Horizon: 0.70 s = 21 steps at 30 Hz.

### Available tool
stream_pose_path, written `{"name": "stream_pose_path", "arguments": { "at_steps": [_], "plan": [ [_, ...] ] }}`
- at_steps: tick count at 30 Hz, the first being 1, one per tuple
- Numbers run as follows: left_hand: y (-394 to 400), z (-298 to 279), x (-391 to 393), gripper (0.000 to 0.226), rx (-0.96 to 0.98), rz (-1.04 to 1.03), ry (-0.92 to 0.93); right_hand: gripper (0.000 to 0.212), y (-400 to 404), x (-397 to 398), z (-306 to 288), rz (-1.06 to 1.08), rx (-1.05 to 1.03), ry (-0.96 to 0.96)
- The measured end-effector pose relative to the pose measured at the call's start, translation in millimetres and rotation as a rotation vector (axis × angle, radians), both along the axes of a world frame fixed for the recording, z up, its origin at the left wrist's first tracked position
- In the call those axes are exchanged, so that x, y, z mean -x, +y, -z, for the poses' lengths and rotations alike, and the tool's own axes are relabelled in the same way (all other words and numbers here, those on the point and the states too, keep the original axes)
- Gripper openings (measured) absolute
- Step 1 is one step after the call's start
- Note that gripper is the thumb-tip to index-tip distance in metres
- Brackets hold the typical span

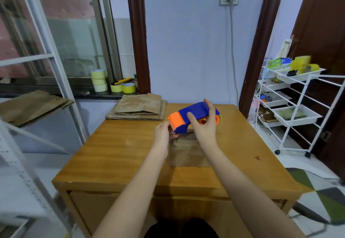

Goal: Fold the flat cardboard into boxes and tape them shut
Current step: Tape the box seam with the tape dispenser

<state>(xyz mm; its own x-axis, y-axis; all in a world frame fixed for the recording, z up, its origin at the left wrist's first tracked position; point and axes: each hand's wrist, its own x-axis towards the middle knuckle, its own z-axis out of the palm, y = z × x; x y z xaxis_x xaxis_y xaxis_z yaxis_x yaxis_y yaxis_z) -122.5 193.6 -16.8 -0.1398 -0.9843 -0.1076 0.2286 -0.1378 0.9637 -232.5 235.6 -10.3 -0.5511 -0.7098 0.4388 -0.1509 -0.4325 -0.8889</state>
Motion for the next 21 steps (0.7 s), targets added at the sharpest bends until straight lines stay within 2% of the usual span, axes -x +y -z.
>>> {"name": "stream_pose_path", "arguments": {
  "at_steps": [5,12,21],
  "plan": [
    [-0.9,-1.7,2.2,0.022,0.0,0.015,-0.005,0.065,-0.8,-2.6,-0.3,0.028,-0.003,-0.02],
    [1.7,-11.9,3.1,0.036,0.012,0.124,-0.092,0.061,-2.1,-4.8,-0.8,0.109,0.043,-0.138],
    [1.4,-12.1,4.6,0.029,0.002,0.088,-0.075,0.065,-1.9,-4.2,-0.3,0.118,0.08,-0.167]
  ]
}}
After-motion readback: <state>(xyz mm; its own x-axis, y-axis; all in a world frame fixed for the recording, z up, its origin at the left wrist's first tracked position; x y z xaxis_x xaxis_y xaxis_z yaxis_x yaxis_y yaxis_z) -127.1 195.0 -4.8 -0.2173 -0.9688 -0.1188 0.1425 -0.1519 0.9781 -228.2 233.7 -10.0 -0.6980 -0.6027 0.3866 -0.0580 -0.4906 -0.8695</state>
